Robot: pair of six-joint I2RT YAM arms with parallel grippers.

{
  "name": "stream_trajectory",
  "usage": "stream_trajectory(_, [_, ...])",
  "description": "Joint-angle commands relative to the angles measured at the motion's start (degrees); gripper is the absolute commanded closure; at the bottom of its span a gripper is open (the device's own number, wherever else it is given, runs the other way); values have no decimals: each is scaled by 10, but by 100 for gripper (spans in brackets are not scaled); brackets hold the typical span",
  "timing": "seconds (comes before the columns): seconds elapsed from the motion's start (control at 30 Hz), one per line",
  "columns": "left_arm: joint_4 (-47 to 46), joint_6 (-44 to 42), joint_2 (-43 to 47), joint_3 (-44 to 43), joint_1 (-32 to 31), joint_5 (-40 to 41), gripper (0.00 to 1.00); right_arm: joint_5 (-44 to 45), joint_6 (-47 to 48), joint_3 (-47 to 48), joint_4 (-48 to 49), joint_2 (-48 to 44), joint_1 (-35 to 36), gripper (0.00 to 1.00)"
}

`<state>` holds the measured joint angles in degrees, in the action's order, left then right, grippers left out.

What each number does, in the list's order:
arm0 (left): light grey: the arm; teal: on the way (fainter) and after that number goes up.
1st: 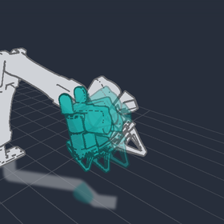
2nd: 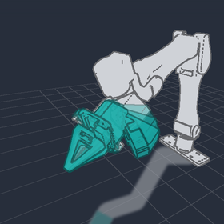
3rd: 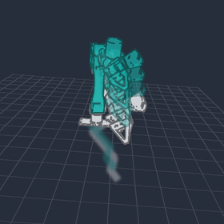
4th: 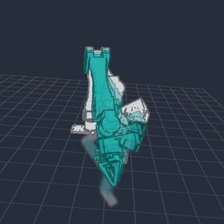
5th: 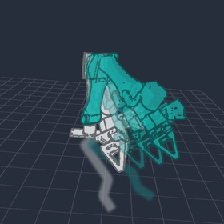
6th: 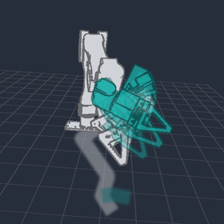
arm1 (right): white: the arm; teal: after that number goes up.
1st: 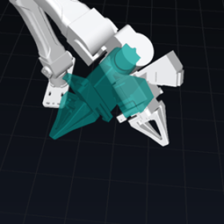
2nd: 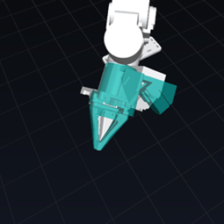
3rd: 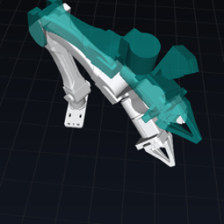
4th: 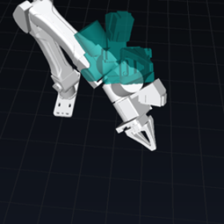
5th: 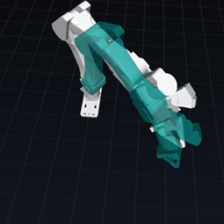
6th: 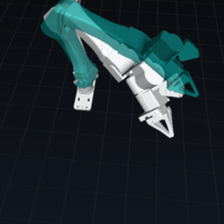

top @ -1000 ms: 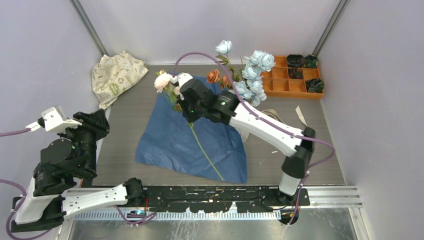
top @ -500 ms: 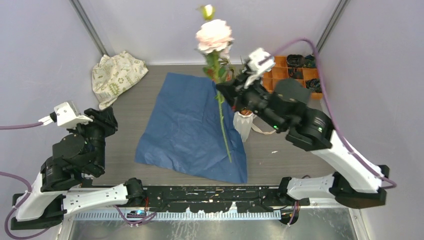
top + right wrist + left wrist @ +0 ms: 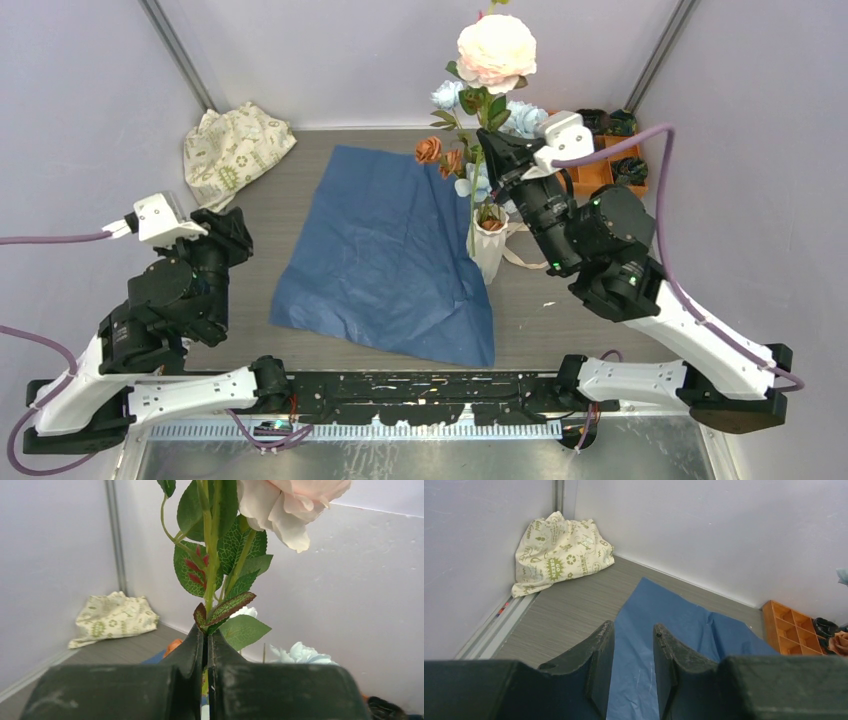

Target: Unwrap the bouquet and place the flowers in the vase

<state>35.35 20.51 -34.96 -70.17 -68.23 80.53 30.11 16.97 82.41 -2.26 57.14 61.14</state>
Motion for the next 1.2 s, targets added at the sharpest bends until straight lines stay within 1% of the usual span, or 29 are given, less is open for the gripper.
stream_trajectory(0.0, [-57, -21, -13, -5, 0, -5, 64, 47, 96, -11, 108, 7, 1, 99])
stream_trajectory(0.2, [-100, -50, -16, 10, 0, -14, 64, 77, 162, -40, 175, 13, 2, 99])
stream_trajectory(0.43, [-106, -53, -23, 10, -1, -15, 64, 81, 210, -59, 241, 26, 2, 99])
stream_trajectory(0.53, [-108, -54, -24, 11, 0, -15, 63, 81, 221, -60, 255, 32, 0, 99])
stream_trajectory(0.73, [-117, -61, -27, 14, 0, -15, 63, 80, 223, -88, 281, 32, -12, 99])
stream_trajectory(0.93, [-128, -72, -34, 15, 0, -19, 63, 77, 204, -148, 317, 17, -28, 99])
stream_trajectory(1.17, [-166, -94, -45, 24, -1, -27, 63, 101, 171, -220, 340, -24, -29, 99])
